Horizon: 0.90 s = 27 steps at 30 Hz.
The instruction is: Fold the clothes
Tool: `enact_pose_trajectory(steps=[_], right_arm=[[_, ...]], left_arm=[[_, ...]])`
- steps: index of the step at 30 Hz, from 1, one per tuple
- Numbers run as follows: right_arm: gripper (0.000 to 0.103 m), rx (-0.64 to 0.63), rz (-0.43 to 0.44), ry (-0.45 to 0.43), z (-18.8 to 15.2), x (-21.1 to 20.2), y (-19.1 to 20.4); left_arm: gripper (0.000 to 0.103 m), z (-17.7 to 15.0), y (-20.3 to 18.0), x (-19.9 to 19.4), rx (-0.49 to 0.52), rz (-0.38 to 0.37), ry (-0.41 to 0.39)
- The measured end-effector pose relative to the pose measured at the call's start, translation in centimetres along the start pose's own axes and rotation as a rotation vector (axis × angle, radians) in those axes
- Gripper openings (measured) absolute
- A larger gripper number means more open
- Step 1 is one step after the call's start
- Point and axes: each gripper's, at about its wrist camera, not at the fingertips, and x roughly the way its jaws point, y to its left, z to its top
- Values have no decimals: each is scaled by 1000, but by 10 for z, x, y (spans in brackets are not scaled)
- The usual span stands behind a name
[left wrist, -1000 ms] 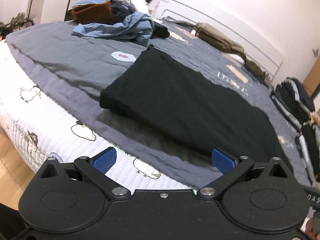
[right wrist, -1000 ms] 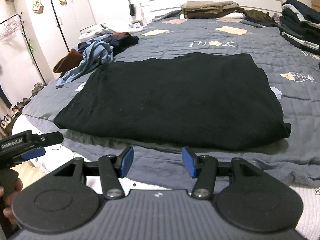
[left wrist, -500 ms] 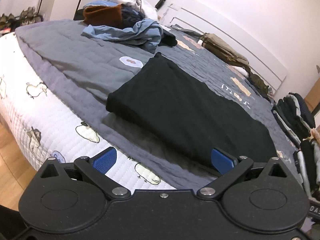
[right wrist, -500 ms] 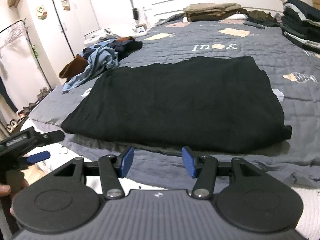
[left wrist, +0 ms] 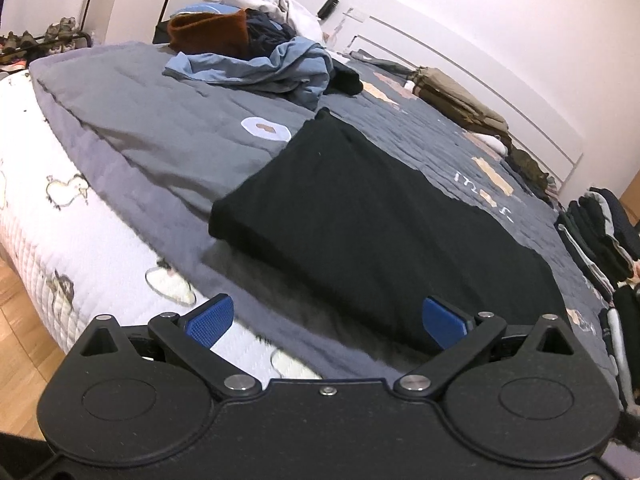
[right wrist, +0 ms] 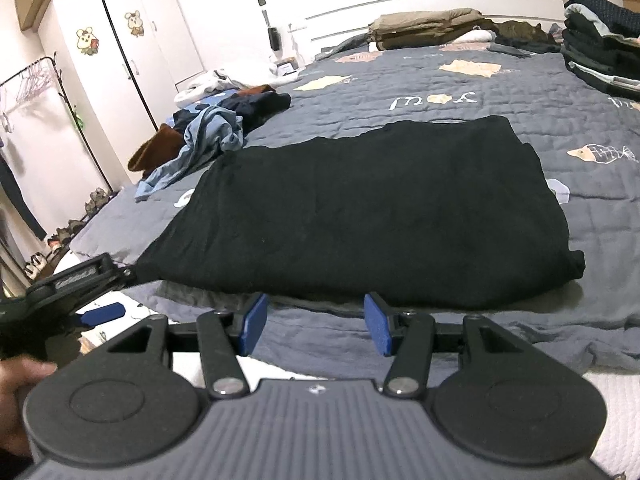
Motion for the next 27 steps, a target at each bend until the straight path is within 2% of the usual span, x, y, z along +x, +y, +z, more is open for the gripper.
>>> enact_pose_trajectory(steps=[4, 8, 12, 15, 17, 19, 23, 27], right_arm=[[53, 8, 1, -4, 1, -1, -1], [53, 14, 0, -6, 2, -1, -2], [53, 6, -5, 2, 3, 2, -1], [53, -1, -6, 0, 3, 2, 1], [53, -5, -7, 0, 4, 3, 1], [53, -12, -6, 2, 3, 4, 3], [53, -38, -14, 5, 2, 6, 7], [53, -72, -17, -11, 2, 3, 12]], left_arm=[[100, 19, 11, 9, -66, -3, -2], [100, 39, 27, 31, -140, 31, 60], [97, 40, 52, 44, -275, -7, 98], [90, 32, 65, 50, -401, -73, 129], [78, 28, 69, 53, -446, -109, 139], [76, 27, 67, 52, -452, -130, 125], [76, 29, 57, 52, -398, -156, 77], [76, 27, 50, 63, -392, -145, 107]])
